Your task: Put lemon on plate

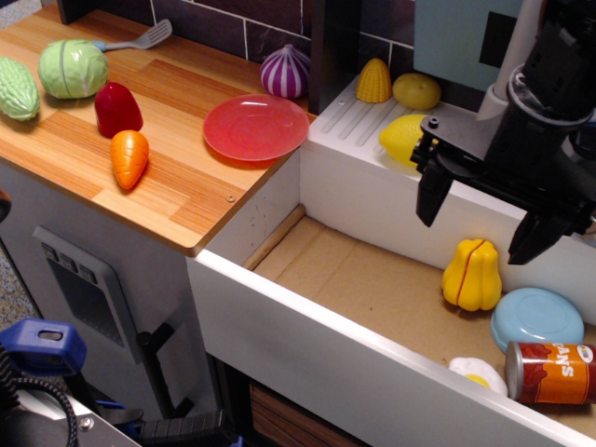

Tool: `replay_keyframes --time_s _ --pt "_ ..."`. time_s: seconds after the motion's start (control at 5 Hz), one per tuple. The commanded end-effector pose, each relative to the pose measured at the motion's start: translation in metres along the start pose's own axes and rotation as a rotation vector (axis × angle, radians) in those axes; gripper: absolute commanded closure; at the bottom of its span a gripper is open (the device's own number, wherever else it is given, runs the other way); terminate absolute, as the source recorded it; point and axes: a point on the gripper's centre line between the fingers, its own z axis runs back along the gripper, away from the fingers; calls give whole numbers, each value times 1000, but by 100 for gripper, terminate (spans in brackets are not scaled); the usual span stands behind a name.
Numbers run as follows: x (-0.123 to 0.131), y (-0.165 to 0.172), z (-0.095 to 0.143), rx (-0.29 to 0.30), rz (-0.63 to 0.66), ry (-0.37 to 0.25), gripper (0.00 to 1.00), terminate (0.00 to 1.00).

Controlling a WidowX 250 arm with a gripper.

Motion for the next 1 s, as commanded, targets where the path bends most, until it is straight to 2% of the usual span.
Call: replay_keyframes --time_s 0.0,0.2,0.4,0.6,0.8 --pt "0 0 0 0 0 0 0 0" --pt "15 32 -3 33 -151 -30 0 0" --pt "29 62 -5 64 -247 -44 0 0" --pt "51 86 -3 79 -381 -93 0 0" --pt "72 87 -9 60 -530 -208 0 0"
